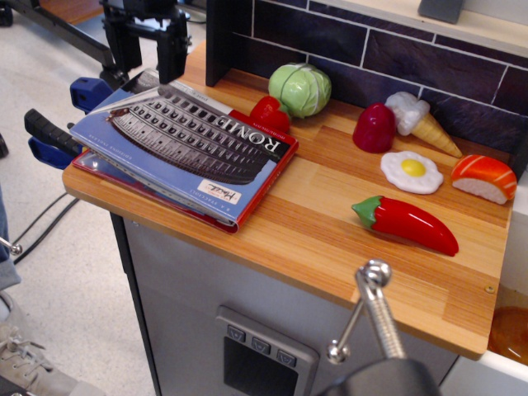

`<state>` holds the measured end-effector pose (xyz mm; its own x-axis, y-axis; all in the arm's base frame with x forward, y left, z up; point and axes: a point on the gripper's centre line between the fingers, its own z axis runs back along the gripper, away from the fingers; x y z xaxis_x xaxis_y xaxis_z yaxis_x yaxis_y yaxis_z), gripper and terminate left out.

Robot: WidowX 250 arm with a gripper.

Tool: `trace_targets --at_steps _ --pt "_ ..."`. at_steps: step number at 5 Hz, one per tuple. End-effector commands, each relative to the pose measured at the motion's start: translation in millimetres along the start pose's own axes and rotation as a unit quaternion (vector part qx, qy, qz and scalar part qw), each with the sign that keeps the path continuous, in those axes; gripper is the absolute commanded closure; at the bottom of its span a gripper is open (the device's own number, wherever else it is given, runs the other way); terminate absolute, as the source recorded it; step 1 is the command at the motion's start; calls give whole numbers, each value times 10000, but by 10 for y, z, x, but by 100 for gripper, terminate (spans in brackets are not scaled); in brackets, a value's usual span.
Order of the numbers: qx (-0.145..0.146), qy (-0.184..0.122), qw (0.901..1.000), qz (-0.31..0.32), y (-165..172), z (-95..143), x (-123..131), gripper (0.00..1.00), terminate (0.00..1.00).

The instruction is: Open book

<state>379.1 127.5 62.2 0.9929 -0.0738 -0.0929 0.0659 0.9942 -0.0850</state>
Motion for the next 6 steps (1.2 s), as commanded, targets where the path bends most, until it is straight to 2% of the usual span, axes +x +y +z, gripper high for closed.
trace_targets --at_steps 1,3,4,5,6 --pt "180 -194 9996 -96 83 153 72 0 0" --pt "132 -166 9994 -256 -10 104 2 0 0" --pt "21 -137 9994 -320 -165 91 -17 0 0" --pt "-180 -141 9994 -266 -343 136 -147 0 0" --pt "-444 -147 9988 -156 -473 343 -156 0 0"
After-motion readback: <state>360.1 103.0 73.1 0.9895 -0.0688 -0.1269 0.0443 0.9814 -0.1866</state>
